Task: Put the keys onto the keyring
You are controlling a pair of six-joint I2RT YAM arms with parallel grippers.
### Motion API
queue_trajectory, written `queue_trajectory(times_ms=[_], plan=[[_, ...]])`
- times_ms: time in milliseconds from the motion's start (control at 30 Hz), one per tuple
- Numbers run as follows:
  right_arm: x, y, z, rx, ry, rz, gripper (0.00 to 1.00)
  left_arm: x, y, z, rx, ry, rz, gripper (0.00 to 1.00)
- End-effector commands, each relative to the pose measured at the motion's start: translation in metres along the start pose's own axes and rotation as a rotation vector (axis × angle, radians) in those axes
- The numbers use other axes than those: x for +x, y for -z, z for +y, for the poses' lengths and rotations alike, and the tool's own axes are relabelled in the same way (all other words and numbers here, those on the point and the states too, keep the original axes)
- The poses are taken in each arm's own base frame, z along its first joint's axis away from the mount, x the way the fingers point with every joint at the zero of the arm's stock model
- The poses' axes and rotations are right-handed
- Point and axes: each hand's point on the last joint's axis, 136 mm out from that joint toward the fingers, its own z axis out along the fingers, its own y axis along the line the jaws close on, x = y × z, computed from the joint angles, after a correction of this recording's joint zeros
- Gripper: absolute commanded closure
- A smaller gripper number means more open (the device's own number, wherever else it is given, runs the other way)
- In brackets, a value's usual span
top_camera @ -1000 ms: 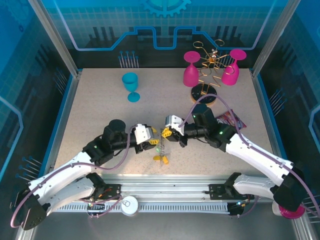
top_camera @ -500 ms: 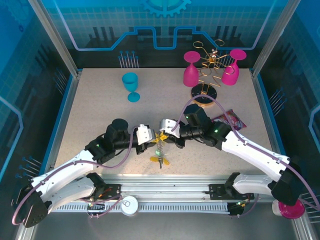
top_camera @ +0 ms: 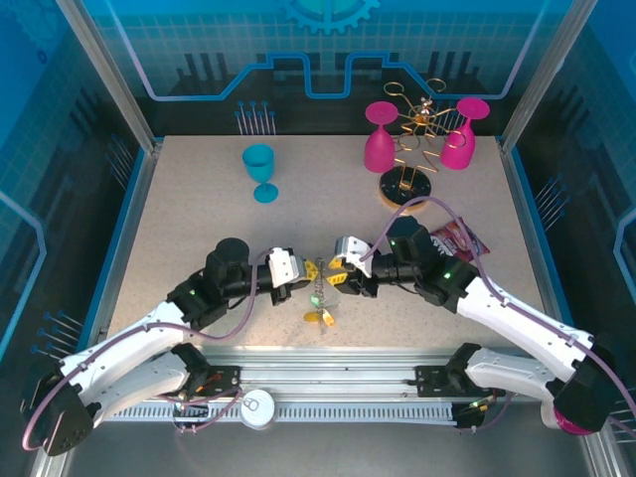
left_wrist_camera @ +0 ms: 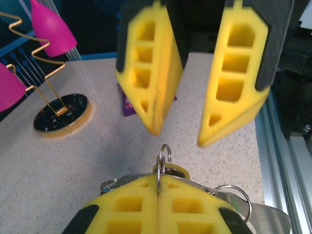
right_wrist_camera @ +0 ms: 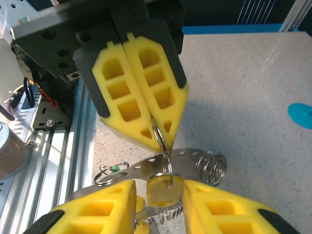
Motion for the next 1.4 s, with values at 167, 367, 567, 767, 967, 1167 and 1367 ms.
queue_trajectory(times_ms=[167,367,567,767,967,1167,1367], plan=[[-0.007,-0.003,-0.005,0.005,-0.043,-0.03,0.83,-0.022,0.005,-0.004,0.016,-0.052,-0.111,1.0],[-0.001,-0.006,-0.008,0.003,-0.075,-0.007,1.0,-0.028,0.008,-0.01,0.037,-0.083,-0.164,1.0],[-0.007,-0.008,0.0,-0.055,-0.087,-0.025,0.96,-0.041,0.013,-0.018,0.063,-0.132,-0.253,1.0],[-0.024,0.01,0.006,-0.018,0.039,-0.156,0.63,-0.035,0.01,-0.017,0.057,-0.131,-0.246,1.0],[-0.027,0.006,0.014,-0.065,0.104,-0.18,0.64,-0.034,0.009,-0.019,0.07,-0.117,-0.246,1.0],[-0.03,0.001,0.013,-0.075,0.117,-0.186,0.72,-0.033,0.009,-0.02,0.08,-0.11,-0.244,1.0],[-0.032,-0.003,0.016,-0.101,0.128,-0.192,0.76,-0.033,0.007,-0.022,0.094,-0.105,-0.244,1.0]])
